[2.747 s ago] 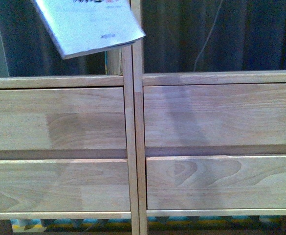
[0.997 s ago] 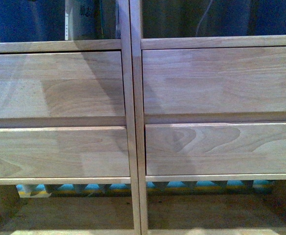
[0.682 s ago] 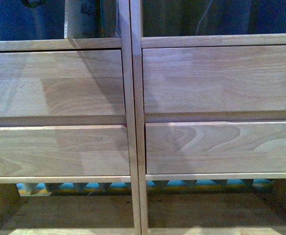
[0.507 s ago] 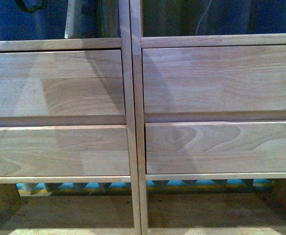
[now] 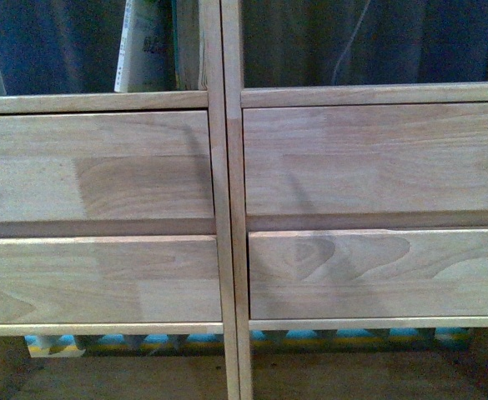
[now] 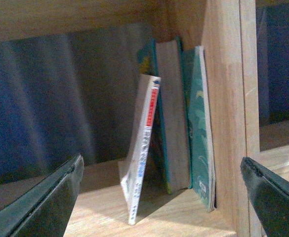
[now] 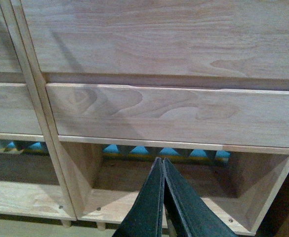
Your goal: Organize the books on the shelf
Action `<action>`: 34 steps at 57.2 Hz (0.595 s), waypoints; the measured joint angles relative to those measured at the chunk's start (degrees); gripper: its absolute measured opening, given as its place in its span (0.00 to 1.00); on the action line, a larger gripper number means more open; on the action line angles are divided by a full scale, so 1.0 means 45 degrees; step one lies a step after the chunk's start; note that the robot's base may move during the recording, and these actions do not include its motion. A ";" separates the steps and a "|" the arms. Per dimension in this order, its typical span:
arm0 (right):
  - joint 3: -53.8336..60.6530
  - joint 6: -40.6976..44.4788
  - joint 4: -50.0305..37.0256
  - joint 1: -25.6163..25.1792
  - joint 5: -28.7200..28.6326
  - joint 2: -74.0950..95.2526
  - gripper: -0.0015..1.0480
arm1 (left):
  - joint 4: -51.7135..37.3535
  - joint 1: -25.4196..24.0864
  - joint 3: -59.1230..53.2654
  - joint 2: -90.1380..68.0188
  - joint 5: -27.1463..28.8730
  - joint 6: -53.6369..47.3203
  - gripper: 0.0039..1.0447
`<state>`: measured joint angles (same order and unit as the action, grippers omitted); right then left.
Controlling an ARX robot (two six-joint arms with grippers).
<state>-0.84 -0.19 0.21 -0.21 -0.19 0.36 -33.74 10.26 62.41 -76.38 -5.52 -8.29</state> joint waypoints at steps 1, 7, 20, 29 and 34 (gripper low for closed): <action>0.0000 0.0000 0.0000 0.0000 0.0000 0.0000 0.03 | 0.0151 -0.0131 -0.0379 0.0476 -0.0005 0.0136 0.93; 0.0000 0.0000 0.0000 0.0000 0.0000 0.0000 0.03 | 0.0928 -0.0889 -0.2351 0.2939 -0.0180 0.0733 0.93; 0.0000 0.0005 0.0000 0.0000 0.0000 -0.0005 0.16 | 0.4109 -0.3157 -0.7077 0.9573 -0.2341 0.1821 0.93; 0.0000 0.0010 0.0000 0.0000 0.0000 -0.0005 0.44 | 0.5328 -0.3847 -0.9588 1.3551 -0.2895 0.2414 0.93; 0.0000 0.0010 0.0000 0.0000 -0.0005 -0.0005 0.57 | 0.7189 -0.3079 -0.9462 1.3721 -0.0622 0.2220 0.84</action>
<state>-0.84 -0.14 0.21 -0.21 -0.21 0.34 -1.39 -3.60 19.84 -14.63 -8.32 1.69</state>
